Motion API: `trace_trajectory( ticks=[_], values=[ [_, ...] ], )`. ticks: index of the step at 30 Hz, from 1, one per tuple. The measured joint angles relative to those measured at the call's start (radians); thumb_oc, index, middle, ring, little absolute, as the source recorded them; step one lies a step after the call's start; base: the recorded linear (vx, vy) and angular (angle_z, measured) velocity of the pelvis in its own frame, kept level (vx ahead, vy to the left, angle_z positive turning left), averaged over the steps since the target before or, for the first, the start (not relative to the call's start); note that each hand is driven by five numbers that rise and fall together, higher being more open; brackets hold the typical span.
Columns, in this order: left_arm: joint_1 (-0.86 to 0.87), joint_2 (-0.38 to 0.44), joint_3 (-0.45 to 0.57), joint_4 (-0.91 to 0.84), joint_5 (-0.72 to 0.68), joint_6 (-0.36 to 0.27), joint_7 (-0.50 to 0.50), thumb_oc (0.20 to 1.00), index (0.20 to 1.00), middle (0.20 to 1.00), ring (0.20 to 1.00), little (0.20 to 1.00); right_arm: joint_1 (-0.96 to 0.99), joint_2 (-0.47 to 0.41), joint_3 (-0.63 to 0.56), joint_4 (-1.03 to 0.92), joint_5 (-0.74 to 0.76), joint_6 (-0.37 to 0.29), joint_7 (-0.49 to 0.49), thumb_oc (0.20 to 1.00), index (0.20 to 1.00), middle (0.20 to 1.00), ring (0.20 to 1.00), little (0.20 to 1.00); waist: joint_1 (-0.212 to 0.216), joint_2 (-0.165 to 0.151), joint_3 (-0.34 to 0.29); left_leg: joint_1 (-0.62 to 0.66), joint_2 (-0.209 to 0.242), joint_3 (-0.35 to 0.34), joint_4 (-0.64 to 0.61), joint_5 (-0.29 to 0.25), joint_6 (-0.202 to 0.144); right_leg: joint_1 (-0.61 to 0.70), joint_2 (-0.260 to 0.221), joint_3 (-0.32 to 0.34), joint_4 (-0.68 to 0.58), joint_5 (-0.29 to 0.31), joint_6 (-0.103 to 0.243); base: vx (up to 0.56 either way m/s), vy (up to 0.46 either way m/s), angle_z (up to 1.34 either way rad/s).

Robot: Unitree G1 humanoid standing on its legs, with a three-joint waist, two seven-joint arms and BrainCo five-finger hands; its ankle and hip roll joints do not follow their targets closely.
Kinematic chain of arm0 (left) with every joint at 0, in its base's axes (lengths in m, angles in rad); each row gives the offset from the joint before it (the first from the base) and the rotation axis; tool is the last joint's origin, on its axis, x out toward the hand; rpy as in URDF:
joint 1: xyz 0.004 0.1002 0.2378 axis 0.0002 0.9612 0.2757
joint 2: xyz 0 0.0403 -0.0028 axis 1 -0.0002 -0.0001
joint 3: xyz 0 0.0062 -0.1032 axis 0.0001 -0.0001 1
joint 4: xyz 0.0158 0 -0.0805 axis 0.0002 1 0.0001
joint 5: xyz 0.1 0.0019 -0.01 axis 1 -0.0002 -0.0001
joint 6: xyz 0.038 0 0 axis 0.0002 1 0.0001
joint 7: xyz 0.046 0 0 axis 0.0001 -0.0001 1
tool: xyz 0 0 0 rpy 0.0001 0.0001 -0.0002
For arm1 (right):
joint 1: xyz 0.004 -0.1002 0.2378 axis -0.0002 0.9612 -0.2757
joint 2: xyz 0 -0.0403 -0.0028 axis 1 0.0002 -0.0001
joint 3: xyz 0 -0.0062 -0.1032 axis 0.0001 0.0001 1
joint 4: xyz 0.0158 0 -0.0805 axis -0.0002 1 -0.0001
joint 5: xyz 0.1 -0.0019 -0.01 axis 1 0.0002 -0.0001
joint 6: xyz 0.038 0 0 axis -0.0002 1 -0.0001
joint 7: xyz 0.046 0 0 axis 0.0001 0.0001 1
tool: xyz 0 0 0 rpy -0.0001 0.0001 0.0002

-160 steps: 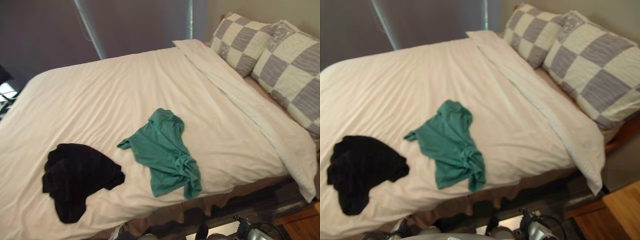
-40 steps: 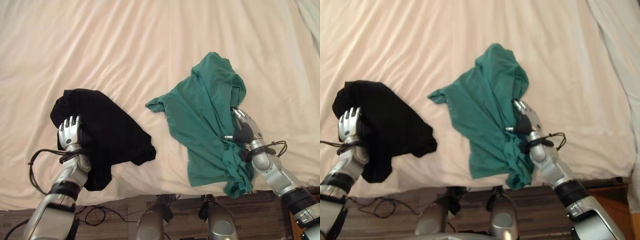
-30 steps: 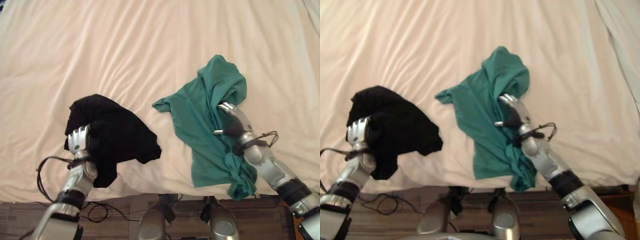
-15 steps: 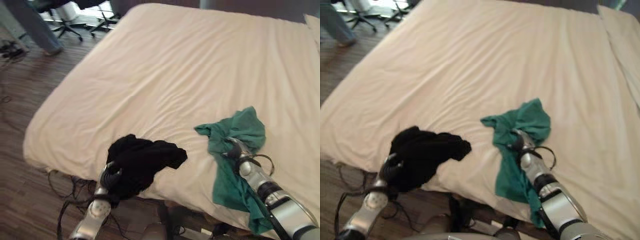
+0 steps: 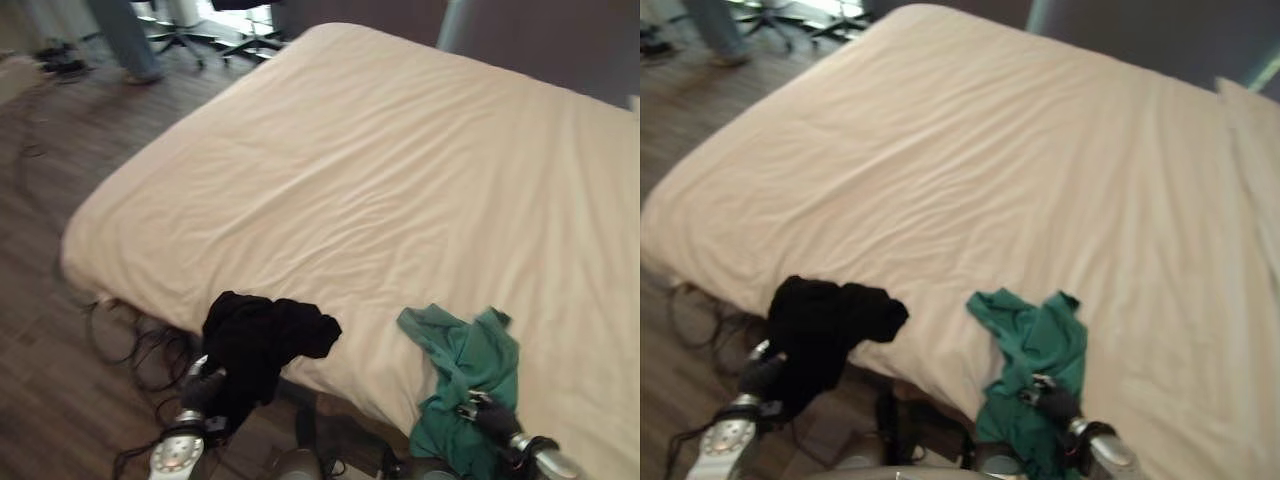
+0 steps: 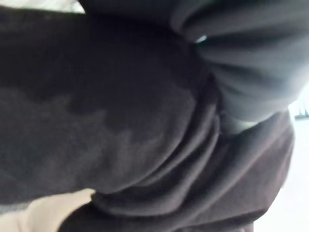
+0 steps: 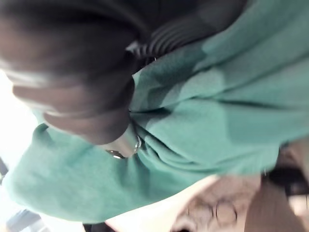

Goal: Tidy up the quilt and then pick up the clothes from the bed and put them into the laundry hamper.

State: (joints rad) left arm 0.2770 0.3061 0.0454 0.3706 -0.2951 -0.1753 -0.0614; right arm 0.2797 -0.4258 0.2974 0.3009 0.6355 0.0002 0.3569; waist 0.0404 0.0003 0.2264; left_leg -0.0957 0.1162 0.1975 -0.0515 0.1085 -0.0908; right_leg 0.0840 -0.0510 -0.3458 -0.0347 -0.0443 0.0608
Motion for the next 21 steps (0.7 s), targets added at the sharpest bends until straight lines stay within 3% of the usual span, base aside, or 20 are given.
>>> trace_trajectory(
  ticks=[1,2,4,5,6,7,8,9,10,11,12,13,14,15,16,17,18,19,20,21],
  values=[
    [0.012,-0.036,0.010,0.005,-0.020,0.000,0.007,0.200,0.200,0.200,0.200,0.200,-0.037,0.007,0.034,0.022,0.004,-0.005,-0.010,0.200,0.200,0.200,0.200,0.200,0.020,0.008,-0.003,0.000,0.007,0.013,0.000,-0.006,-0.005,0.020,0.008,-0.018,-0.037,0.021,-0.007,-0.10,-0.021,0.36],
    [0.027,-0.067,-0.001,0.008,-0.036,-0.001,0.022,0.200,0.200,0.200,0.200,0.200,-0.082,0.021,0.059,0.047,-0.007,-0.016,-0.023,0.200,0.200,0.200,0.200,0.200,0.050,0.035,0.001,-0.006,0.009,0.013,-0.002,-0.004,-0.010,0.034,0.017,-0.031,-0.047,0.026,-0.009,-0.20,0.003,0.60],
    [-0.004,-0.166,-0.008,0.073,-0.062,-0.004,0.062,0.200,0.200,0.200,0.200,0.200,-0.195,-0.010,0.121,0.133,-0.097,-0.070,-0.110,0.200,0.200,0.200,0.200,0.200,0.088,0.085,0.002,-0.015,0.018,0.016,0.004,-0.046,-0.035,0.063,0.002,-0.146,-0.050,0.028,-0.023,-0.20,0.054,1.20],
    [-0.019,-0.177,-0.023,0.091,-0.077,-0.005,0.076,0.200,0.200,0.200,0.200,0.200,-0.187,-0.011,0.106,0.143,-0.133,-0.089,-0.140,0.200,0.200,0.200,0.200,0.200,0.077,0.067,0.002,-0.019,0.017,0.047,0.020,-0.068,-0.066,0.065,-0.019,-0.190,-0.053,0.024,-0.031,-0.20,0.063,1.52],
    [-0.019,-0.171,-0.042,0.099,-0.089,-0.005,0.087,0.200,0.200,0.200,0.200,0.200,-0.197,-0.009,0.098,0.147,-0.157,-0.097,-0.154,0.200,0.200,0.200,0.200,0.200,0.082,0.056,-0.002,-0.031,0.013,0.068,0.028,-0.067,-0.061,0.068,-0.037,-0.228,-0.053,0.018,-0.040,-0.39,0.110,1.32],
    [-0.015,-0.162,-0.045,0.108,-0.095,0.001,0.110,0.200,0.200,0.200,0.200,0.200,-0.213,-0.006,0.105,0.135,-0.226,-0.105,-0.218,0.200,0.200,0.200,0.200,0.200,0.100,0.024,0.007,-0.027,0.039,0.267,0.090,-0.075,-0.053,0.084,-0.099,-0.375,-0.053,0.065,-0.033,-0.30,0.095,1.07],
    [-0.009,-0.154,-0.046,0.112,-0.095,0.002,0.124,0.200,0.200,0.200,0.200,0.200,-0.212,-0.004,0.103,0.130,-0.256,-0.106,-0.248,0.200,0.200,0.200,0.200,0.200,0.104,0.014,0.003,-0.022,0.050,0.335,0.140,-0.078,-0.050,0.090,-0.125,-0.430,-0.045,0.076,-0.027,-0.40,0.129,1.11],
    [-0.015,-0.151,-0.046,0.139,-0.092,0.007,0.136,0.200,0.200,0.200,0.200,0.200,-0.194,-0.011,0.100,0.105,-0.325,-0.103,-0.301,0.200,0.200,0.200,0.200,0.200,0.102,0.004,0.002,-0.013,0.070,0.388,0.220,-0.087,-0.046,0.118,-0.161,-0.534,-0.044,0.084,-0.014,-0.26,0.117,1.30],
    [-0.012,-0.150,-0.052,0.141,-0.081,0.012,0.155,0.200,0.200,0.200,0.200,0.200,-0.184,-0.032,0.098,0.097,-0.393,-0.104,-0.349,0.200,0.200,0.200,0.200,0.200,0.095,0.010,-0.008,0.008,0.092,0.405,0.291,-0.110,-0.032,0.151,-0.193,-0.596,-0.016,0.067,0.012,-0.16,0.068,1.48],
    [-0.024,-0.155,-0.063,0.165,-0.072,0.015,0.160,0.200,0.200,0.200,0.200,0.200,-0.160,-0.045,0.101,0.088,-0.442,-0.103,-0.382,0.200,0.200,0.200,0.200,0.200,0.082,0.025,-0.014,0.014,0.117,0.414,0.329,-0.136,0.011,0.168,-0.204,-0.635,0.022,0.067,0.022,-0.18,0.226,1.68],
    [-0.021,-0.163,-0.070,0.165,-0.067,0.024,0.171,0.200,0.200,0.200,0.200,0.200,-0.125,-0.066,0.096,0.077,-0.481,-0.101,-0.413,0.200,0.200,0.200,0.200,0.200,0.057,0.077,-0.054,0.016,0.140,0.412,0.315,-0.126,0.050,0.188,-0.190,-0.661,0.063,0.066,0.017,-0.17,0.281,2.20],
    [-0.006,-0.171,-0.089,0.154,-0.046,0.022,0.181,0.200,0.200,0.200,0.200,0.200,-0.062,-0.108,0.039,0.053,-0.528,-0.106,-0.440,0.200,0.200,0.200,0.200,0.200,0.040,0.139,-0.086,0.008,0.143,0.322,0.183,-0.061,0.090,0.205,-0.158,-0.629,0.137,0.002,0.047,-0.17,0.281,2.59],
    [-0.089,-0.153,-0.111,0.218,-0.034,0.017,0.183,0.200,0.200,0.200,0.200,0.200,-0.020,-0.060,-0.026,0.072,-0.557,-0.123,-0.466,0.200,0.200,0.200,0.200,0.200,0.046,0.127,-0.084,0.010,0.093,0.277,0.158,-0.014,0.128,0.244,-0.201,-0.649,0.174,-0.015,0.086,-0.08,0.164,3.51],
    [-0.132,-0.162,-0.123,0.284,-0.031,0.032,0.193,0.200,0.200,0.200,0.200,0.200,0.021,-0.070,-0.055,0.077,-0.593,-0.091,-0.498,0.200,0.200,0.200,0.200,0.200,0.021,0.112,-0.101,0.008,0.052,0.264,0.076,-0.026,0.158,0.232,-0.248,-0.643,0.299,0.008,0.026,-0.04,0.232,3.01],
    [-0.130,-0.157,-0.124,0.285,-0.018,0.033,0.196,0.200,0.200,0.200,0.200,0.200,0.018,-0.074,-0.070,0.078,-0.610,-0.084,-0.505,0.200,0.200,0.200,0.200,0.200,0.016,0.107,-0.102,0.006,0.042,0.287,0.031,-0.042,0.162,0.197,-0.252,-0.594,0.313,-0.067,-0.008,-0.02,0.537,3.02],
    [-0.139,-0.121,-0.112,0.295,0.006,0.033,0.204,0.200,0.200,0.200,0.200,0.200,0.017,-0.038,-0.099,0.087,-0.639,-0.088,-0.508,0.200,0.200,0.200,0.200,0.200,0.016,0.068,-0.100,-0.049,0.024,0.313,0.067,-0.097,0.181,0.153,-0.239,-0.525,0.184,-0.075,-0.004,0.05,0.580,1.83],
    [-0.135,-0.103,-0.107,0.301,0.020,0.033,0.206,0.200,0.200,0.200,0.200,0.200,0.022,-0.026,-0.108,0.068,-0.649,-0.091,-0.512,0.200,0.200,0.200,0.200,0.200,0.037,0.016,-0.081,-0.100,0.007,0.327,0.203,-0.108,0.224,0.149,-0.270,-0.510,0.173,-0.033,-0.021,0.12,0.571,2.69],
    [-0.186,-0.085,-0.103,0.414,0.052,0.042,0.210,0.200,0.200,0.200,0.200,0.200,0.043,-0.005,-0.119,0.130,-0.673,-0.078,-0.530,0.200,0.200,0.200,0.200,0.200,0.017,0.017,-0.077,-0.151,-0.002,0.254,0.329,-0.122,0.238,0.210,-0.301,-0.560,0.287,0.000,0.053,0.13,0.382,2.71],
    [-0.197,-0.090,-0.104,0.469,0.067,0.069,0.216,0.200,0.200,0.200,0.200,0.200,0.044,0.013,-0.124,0.205,-0.677,-0.043,-0.532,0.200,0.200,0.200,0.200,0.200,0.013,0.021,-0.081,-0.141,-0.043,0.171,0.309,-0.127,0.231,0.224,-0.350,-0.594,0.395,-0.015,0.016,0.11,0.373,2.70],
    [-0.178,-0.086,-0.107,0.466,0.079,0.075,0.221,0.200,0.200,0.200,0.200,0.200,0.026,0.041,-0.120,0.250,-0.678,-0.035,-0.531,0.200,0.200,0.200,0.200,0.200,0.026,-0.001,-0.084,-0.117,-0.085,0.147,0.255,-0.133,0.214,0.198,-0.396,-0.563,0.457,-0.053,0.015,0.03,0.222,1.59]
  ],
)
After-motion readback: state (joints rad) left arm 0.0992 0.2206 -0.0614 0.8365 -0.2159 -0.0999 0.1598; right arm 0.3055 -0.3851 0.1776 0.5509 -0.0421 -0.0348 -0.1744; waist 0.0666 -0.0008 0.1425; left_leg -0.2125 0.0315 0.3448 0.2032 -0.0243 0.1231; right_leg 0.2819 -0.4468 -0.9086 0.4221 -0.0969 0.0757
